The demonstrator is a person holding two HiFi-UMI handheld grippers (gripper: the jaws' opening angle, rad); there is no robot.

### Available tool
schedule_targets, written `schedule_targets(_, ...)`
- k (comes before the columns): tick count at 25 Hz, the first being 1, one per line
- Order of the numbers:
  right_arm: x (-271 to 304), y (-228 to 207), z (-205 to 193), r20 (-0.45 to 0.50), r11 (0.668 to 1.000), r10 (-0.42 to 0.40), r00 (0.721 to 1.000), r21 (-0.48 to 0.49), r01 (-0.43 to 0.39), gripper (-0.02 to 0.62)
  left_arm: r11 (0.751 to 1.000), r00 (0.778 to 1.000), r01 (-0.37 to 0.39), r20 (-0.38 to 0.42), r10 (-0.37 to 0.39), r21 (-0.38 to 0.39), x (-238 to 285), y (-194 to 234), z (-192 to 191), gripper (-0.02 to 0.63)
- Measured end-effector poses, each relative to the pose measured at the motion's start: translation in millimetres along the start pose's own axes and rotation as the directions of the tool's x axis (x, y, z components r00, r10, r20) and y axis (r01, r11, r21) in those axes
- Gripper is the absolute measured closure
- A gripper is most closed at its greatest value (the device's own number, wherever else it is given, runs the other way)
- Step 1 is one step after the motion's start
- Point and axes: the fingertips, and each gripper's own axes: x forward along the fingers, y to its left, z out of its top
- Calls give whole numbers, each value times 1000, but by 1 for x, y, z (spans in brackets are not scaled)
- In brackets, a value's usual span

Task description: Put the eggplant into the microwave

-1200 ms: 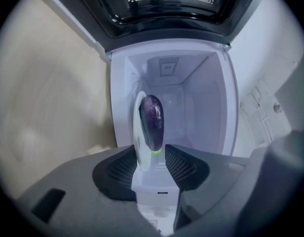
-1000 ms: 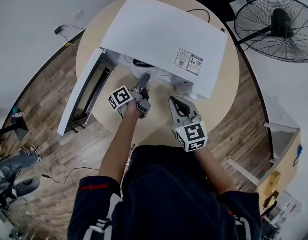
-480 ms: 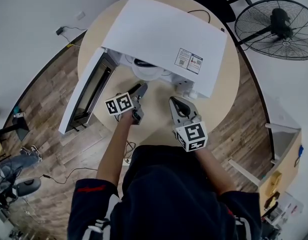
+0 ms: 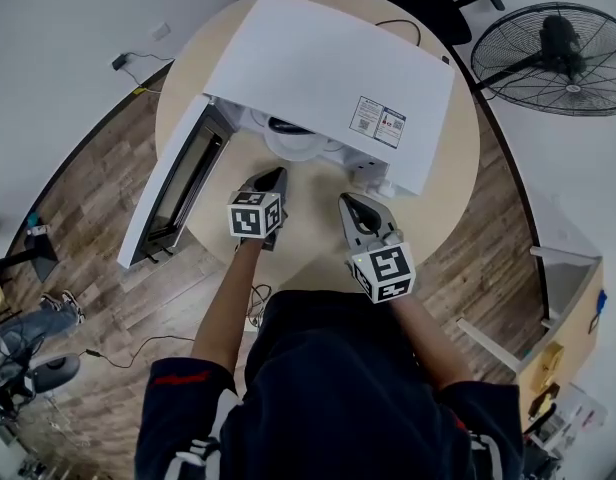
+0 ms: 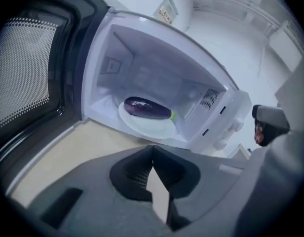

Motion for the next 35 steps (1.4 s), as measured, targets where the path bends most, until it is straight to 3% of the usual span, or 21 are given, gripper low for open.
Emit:
schedule_targets(4, 1, -2, -1, -4, 1000, -2, 1000, 5, 2, 584, 998, 999, -34, 2, 34, 45, 4, -2, 5, 589)
schedule_targets(35, 7, -18, -5, -17, 999, -36, 999, 29, 36, 584, 999, 999, -29, -25, 30, 31, 48, 1, 35, 589)
